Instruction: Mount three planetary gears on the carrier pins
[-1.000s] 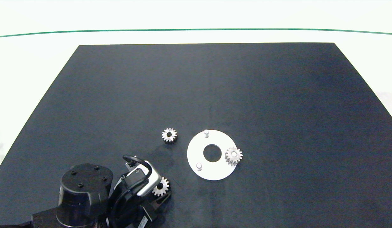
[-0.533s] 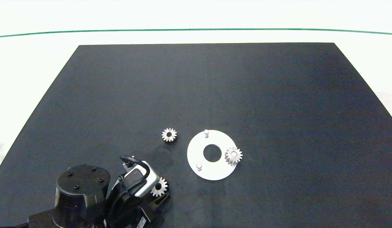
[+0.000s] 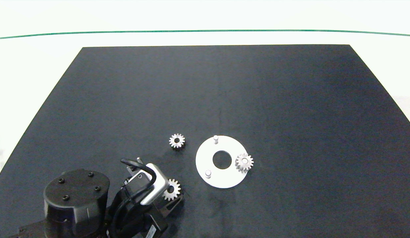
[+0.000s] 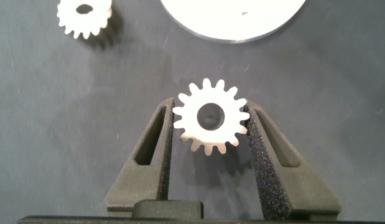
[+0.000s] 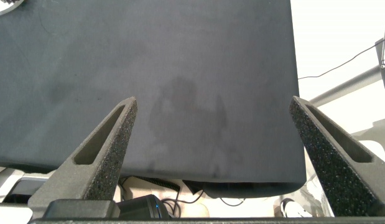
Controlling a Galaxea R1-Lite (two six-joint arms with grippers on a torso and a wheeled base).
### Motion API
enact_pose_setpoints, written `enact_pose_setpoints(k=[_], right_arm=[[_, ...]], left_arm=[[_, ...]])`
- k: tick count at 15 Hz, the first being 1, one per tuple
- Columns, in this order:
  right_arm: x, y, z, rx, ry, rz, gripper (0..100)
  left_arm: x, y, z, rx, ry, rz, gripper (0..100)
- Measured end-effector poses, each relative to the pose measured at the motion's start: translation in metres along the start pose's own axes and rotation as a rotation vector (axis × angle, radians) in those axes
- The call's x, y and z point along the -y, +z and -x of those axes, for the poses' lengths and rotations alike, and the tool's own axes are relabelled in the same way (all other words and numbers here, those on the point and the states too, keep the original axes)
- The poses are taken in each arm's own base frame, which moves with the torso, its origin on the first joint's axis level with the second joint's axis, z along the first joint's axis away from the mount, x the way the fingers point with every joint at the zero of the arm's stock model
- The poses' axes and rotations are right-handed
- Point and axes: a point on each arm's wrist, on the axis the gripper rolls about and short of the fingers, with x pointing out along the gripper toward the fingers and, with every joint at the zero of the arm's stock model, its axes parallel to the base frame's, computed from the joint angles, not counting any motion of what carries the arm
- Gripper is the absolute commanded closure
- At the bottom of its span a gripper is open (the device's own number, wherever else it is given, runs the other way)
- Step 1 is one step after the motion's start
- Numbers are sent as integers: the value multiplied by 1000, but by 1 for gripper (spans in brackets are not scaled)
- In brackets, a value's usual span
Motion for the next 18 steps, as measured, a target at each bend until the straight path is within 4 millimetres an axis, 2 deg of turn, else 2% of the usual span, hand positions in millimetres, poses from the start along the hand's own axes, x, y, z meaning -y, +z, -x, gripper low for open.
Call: enact_pose_setpoints(k=[3,5,8,12,18], right_arm=[[0,0,0,-1,0,1,0],[0,0,0,0,0,1,0],[0,0,1,1,0,0,0],[1,0,2,-3,-2,1,0],[2,1,5,-11,0,6,0]], left_arm=[[7,18,-1,-33,-16,-29,90],[8,34,0,-4,-23,-34,90],[7,47,1,27,-22,-33,90],[10,57,-3,7,-3,-46,90],[20,62,-19,-6,-7,-59,90]])
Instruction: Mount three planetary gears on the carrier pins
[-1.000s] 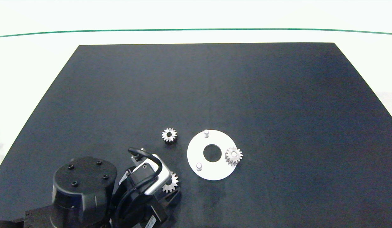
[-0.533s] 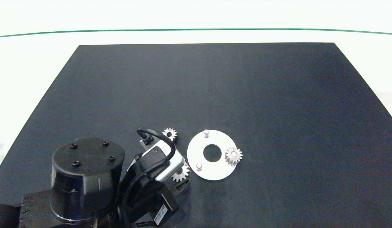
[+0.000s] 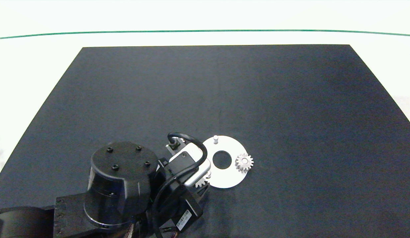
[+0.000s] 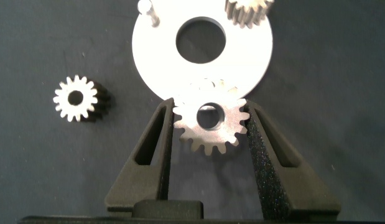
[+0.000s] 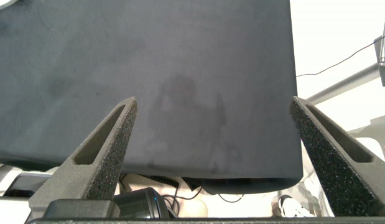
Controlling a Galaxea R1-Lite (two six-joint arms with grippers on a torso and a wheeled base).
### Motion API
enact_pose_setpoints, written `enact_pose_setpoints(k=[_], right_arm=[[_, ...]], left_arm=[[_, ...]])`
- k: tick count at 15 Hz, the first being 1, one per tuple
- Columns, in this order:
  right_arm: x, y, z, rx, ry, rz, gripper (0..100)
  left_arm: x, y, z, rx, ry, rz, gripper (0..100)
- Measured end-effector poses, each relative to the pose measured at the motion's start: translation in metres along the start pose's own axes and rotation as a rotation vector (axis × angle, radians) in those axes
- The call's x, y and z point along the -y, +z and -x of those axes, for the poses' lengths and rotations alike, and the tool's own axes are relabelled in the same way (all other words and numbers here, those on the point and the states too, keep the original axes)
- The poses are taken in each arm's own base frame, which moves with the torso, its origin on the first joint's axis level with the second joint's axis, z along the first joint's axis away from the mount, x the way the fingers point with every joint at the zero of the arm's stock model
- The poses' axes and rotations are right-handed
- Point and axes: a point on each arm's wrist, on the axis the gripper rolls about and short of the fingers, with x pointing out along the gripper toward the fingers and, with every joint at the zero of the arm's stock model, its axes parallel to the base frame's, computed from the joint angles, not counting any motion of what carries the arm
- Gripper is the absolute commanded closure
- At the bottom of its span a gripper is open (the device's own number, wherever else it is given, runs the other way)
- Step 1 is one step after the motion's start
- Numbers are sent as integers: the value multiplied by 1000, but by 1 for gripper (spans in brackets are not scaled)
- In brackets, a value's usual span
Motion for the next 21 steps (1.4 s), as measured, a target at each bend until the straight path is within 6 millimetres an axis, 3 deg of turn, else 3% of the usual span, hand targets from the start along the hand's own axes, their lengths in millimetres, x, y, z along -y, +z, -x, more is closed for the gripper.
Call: enact_pose_setpoints(k=[10,21], right_arm=[[1,0,1,-3,2,1,0],[2,1,4,0,1,1,0]], left_arm=[[6,4,-22,-1,3,-1,90],[9,0,-33,-19,3,-11,90]])
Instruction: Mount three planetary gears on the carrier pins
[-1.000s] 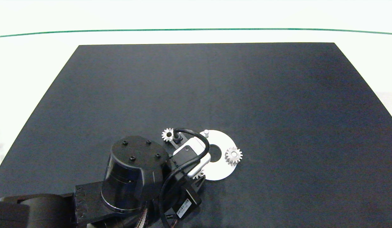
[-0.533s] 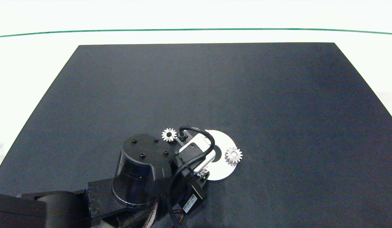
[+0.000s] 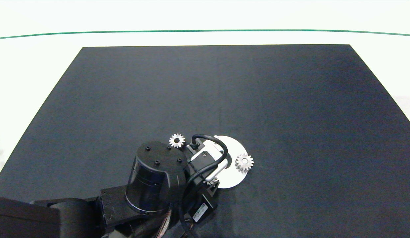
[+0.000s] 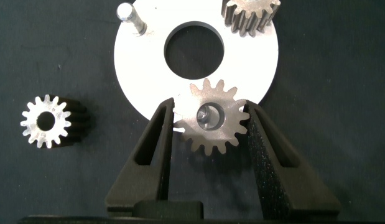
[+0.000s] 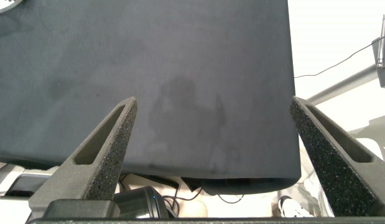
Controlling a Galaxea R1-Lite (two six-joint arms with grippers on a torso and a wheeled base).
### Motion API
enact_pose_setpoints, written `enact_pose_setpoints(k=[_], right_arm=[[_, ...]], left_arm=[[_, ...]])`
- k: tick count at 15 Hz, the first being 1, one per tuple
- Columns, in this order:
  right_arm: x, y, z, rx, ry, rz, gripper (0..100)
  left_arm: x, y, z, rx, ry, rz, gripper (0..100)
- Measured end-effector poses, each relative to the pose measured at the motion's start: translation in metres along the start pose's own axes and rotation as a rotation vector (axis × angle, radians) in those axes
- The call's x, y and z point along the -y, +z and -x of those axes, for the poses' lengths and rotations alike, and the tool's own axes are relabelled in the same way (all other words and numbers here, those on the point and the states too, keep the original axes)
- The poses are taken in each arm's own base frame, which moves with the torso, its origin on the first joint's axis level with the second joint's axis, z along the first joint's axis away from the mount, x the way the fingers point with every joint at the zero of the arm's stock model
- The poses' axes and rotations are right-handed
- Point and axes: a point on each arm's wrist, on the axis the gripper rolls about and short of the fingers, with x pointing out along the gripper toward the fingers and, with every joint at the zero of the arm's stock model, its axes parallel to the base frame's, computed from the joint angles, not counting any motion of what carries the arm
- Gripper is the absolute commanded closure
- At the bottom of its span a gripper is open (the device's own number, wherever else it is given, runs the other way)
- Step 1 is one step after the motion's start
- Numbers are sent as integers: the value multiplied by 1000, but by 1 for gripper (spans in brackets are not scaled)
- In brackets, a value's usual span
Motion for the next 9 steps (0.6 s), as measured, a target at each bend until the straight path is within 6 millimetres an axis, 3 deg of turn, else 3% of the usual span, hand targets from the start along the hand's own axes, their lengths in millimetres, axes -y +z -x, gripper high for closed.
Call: enact_pose_setpoints(k=[9], right_arm=[[1,0,4,-6,1,2,0]], left_arm=[[-1,2,-3,11,7,-5,90]])
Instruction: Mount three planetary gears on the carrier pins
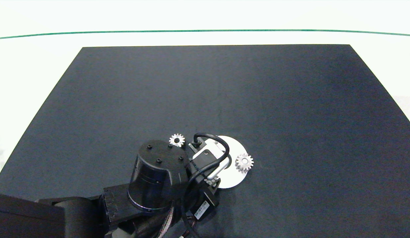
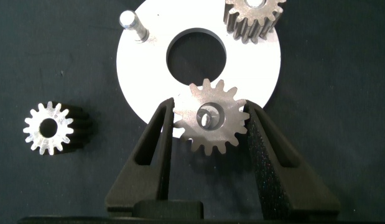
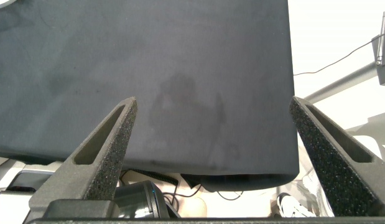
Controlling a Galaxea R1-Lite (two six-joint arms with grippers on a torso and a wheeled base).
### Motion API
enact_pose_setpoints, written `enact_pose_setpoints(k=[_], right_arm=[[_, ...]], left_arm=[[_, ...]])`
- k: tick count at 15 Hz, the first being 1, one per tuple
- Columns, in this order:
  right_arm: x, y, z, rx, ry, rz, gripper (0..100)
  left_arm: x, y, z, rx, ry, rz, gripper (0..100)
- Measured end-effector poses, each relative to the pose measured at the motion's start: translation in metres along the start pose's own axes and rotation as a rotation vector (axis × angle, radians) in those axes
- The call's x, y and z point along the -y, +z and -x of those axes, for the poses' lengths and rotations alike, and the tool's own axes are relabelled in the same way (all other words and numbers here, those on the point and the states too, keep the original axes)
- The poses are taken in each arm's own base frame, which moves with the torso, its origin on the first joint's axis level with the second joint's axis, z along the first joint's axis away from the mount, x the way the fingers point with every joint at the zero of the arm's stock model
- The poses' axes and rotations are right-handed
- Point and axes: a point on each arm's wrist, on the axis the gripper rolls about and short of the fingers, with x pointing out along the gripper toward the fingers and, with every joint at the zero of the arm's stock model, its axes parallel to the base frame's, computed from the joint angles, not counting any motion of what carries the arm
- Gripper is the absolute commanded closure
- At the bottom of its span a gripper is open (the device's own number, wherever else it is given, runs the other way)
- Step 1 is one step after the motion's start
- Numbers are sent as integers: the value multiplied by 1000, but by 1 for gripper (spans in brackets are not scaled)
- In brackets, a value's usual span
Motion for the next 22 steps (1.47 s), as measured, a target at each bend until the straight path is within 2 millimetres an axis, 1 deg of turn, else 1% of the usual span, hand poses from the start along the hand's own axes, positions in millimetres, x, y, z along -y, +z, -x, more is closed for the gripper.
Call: enact_pose_setpoints(k=[8,14,22], right_arm=[[0,0,0,-4,2,0,0],[0,-1,0,-5,3,-1,0],[0,-2,0,-15,5,3,0]], left_arm=[[3,-1,-9,8,3,2,90],[3,-3,-8,3,1,-3,90],[-8,-3,-4,5,32,7,90]])
